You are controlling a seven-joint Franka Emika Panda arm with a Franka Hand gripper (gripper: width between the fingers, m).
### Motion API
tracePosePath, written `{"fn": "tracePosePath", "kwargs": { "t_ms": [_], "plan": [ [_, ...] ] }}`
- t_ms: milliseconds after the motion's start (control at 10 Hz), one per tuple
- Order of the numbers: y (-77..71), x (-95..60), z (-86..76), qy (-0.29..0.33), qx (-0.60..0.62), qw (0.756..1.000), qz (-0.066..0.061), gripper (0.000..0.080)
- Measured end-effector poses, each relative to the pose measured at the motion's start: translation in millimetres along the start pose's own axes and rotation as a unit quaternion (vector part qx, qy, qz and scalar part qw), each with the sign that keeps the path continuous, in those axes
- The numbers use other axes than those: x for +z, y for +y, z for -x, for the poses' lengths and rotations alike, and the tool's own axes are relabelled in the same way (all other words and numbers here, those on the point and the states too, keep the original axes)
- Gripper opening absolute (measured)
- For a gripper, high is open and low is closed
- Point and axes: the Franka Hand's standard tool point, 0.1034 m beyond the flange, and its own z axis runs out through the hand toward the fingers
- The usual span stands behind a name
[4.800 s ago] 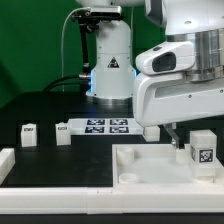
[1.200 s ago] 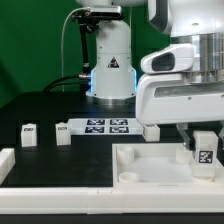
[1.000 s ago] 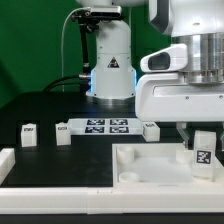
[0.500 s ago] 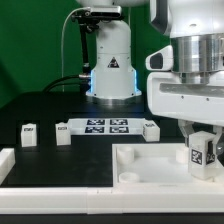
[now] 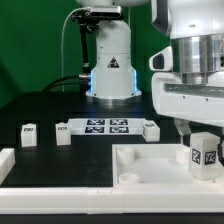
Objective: Assemble one leg
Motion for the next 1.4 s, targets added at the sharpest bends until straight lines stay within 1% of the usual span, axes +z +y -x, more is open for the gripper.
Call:
{"fn": "tracePosePath", "kwargs": {
  "t_ms": [100, 200, 300, 400, 500, 700, 900, 1000, 1100, 1200, 1300, 1400],
  "plan": [
    [0.1, -0.2, -0.7, 0.001, -0.107, 0.994, 0.001, 0.0642],
    [0.0, 0.2, -0.4, 0.002, -0.212, 0.977, 0.002, 0.0648],
    [1.8, 2.2, -1.5, 0.0, -0.276, 0.961, 0.004, 0.0648],
    [3.2, 5.3, -1.1, -0.002, -0.37, 0.929, 0.008, 0.0649],
    [3.4, 6.6, 2.7, -0.004, -0.441, 0.898, 0.012, 0.0649],
    [2.2, 3.8, 5.0, -0.001, -0.551, 0.835, 0.018, 0.0649],
    [3.0, 3.9, 2.9, 0.0, -0.561, 0.827, 0.019, 0.0649],
    [3.2, 4.2, 3.0, 0.0, -0.561, 0.828, 0.019, 0.0553],
    [3.2, 4.3, 3.0, 0.0, -0.561, 0.828, 0.019, 0.0417],
    [3.3, 4.4, 2.9, 0.0, -0.561, 0.828, 0.019, 0.0417],
    [3.6, 4.4, 2.3, 0.0, -0.559, 0.829, 0.019, 0.0292],
    [3.5, 4.5, 2.5, 0.0, -0.541, 0.841, 0.019, 0.0292]
  ]
}}
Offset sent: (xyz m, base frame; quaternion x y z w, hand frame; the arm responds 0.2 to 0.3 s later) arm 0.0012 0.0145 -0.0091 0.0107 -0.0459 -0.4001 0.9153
